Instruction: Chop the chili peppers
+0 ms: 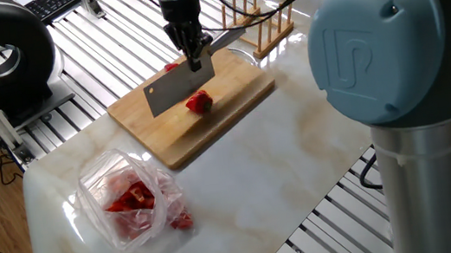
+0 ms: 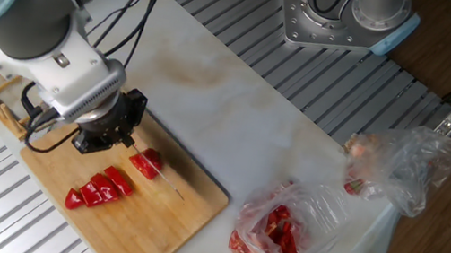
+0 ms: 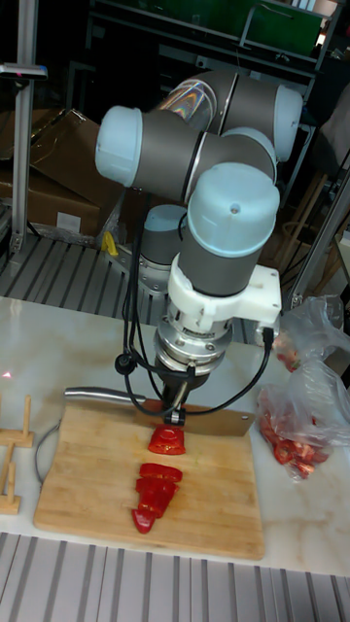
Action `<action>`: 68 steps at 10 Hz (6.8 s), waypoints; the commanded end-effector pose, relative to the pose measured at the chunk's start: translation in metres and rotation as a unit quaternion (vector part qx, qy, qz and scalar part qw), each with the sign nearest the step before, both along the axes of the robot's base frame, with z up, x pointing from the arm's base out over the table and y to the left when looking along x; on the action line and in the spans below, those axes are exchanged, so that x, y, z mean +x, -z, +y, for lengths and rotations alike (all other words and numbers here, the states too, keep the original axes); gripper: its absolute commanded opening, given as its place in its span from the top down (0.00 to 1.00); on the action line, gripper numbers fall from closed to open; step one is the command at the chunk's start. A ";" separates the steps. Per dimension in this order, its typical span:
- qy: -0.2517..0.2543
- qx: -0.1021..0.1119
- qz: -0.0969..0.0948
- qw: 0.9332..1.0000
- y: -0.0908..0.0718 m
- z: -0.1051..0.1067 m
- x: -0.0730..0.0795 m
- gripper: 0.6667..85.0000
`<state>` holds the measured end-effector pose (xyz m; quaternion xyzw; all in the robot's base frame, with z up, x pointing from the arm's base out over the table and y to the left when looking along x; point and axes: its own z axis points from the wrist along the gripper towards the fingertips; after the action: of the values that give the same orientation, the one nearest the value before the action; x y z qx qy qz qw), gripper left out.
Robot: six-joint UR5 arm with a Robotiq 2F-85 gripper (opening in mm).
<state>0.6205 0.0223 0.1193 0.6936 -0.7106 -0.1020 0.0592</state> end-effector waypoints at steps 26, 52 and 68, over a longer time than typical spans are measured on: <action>0.007 0.013 0.017 1.000 0.013 0.009 -0.002 0.99; 0.008 0.005 0.025 1.000 0.028 0.008 -0.006 0.99; 0.011 0.003 0.024 1.000 0.046 0.005 -0.009 0.99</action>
<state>0.6115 0.0270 0.0761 0.6850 -0.7145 -0.1193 0.0772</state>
